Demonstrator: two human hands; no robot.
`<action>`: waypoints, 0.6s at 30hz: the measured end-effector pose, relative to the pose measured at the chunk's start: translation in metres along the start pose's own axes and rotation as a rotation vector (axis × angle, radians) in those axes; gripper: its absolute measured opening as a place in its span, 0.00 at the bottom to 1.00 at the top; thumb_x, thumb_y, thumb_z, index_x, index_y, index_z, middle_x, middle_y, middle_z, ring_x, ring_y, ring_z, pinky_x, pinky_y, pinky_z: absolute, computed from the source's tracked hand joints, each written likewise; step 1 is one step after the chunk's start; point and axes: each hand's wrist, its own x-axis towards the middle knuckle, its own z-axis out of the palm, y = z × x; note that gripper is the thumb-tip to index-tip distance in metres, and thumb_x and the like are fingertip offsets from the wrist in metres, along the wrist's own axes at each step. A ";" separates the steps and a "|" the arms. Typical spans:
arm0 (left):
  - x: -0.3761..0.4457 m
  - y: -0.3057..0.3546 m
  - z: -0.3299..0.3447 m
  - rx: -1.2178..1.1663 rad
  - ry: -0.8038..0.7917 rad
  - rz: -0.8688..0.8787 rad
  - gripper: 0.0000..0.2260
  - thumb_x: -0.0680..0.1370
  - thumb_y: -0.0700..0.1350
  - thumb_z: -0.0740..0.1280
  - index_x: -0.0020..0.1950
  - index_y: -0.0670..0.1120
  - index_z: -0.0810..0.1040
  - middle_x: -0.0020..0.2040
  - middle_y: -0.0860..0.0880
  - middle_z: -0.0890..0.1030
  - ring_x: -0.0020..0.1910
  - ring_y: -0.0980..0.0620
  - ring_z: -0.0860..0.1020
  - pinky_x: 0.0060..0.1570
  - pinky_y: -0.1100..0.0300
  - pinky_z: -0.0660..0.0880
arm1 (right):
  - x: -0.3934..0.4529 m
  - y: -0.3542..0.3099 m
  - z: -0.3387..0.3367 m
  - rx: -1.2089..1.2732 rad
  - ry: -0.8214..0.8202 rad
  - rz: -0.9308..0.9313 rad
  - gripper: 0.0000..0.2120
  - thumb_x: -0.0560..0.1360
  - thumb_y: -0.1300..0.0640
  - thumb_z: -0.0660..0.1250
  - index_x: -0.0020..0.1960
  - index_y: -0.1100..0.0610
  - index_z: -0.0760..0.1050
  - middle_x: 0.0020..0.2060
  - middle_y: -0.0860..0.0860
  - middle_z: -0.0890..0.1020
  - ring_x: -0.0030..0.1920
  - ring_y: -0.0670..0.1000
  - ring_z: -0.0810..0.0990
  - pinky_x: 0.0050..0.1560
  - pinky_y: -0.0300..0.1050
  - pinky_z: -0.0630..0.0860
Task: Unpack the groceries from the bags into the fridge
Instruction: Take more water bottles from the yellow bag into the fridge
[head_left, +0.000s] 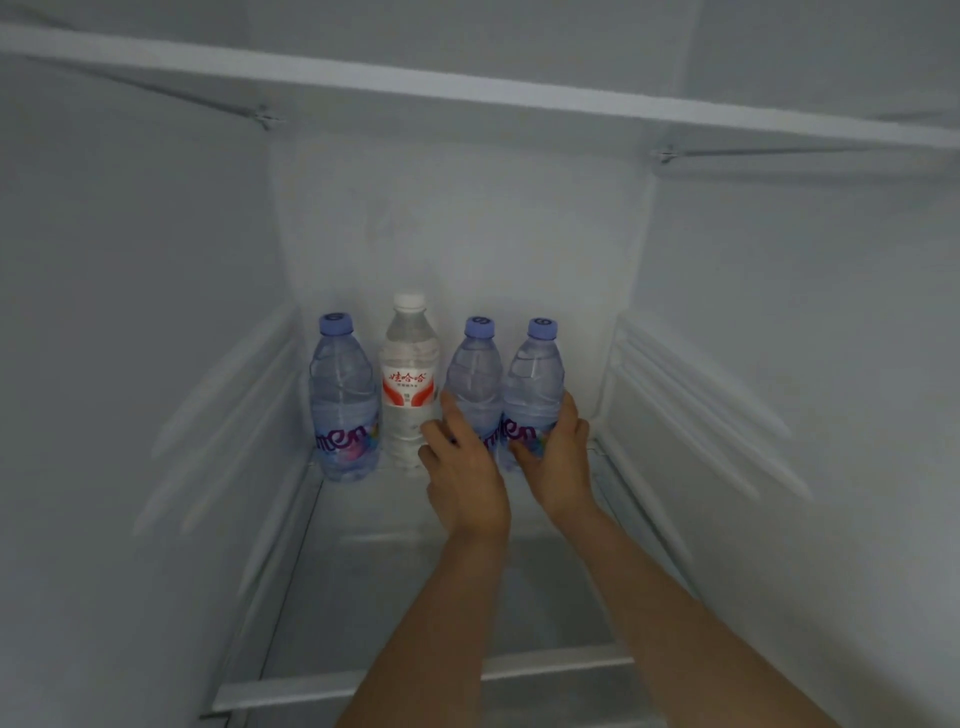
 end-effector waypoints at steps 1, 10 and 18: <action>-0.001 -0.001 -0.003 -0.006 -0.010 0.000 0.40 0.65 0.34 0.78 0.73 0.41 0.64 0.50 0.39 0.73 0.40 0.40 0.78 0.25 0.53 0.75 | -0.001 0.003 -0.001 0.013 -0.017 0.020 0.38 0.71 0.63 0.73 0.74 0.58 0.56 0.61 0.58 0.70 0.59 0.48 0.68 0.56 0.37 0.70; -0.030 -0.016 -0.061 -0.067 -0.252 0.057 0.23 0.75 0.39 0.66 0.70 0.44 0.67 0.60 0.42 0.71 0.59 0.42 0.73 0.45 0.48 0.75 | -0.046 -0.017 -0.026 -0.085 -0.048 0.132 0.33 0.76 0.65 0.66 0.74 0.66 0.53 0.69 0.63 0.65 0.69 0.58 0.66 0.57 0.27 0.55; -0.108 -0.041 -0.143 -0.381 -0.233 0.220 0.14 0.74 0.37 0.67 0.59 0.40 0.77 0.51 0.43 0.82 0.52 0.43 0.79 0.49 0.48 0.77 | -0.171 -0.084 -0.053 -0.043 0.028 0.073 0.20 0.76 0.64 0.64 0.67 0.62 0.68 0.58 0.55 0.77 0.58 0.51 0.75 0.59 0.45 0.71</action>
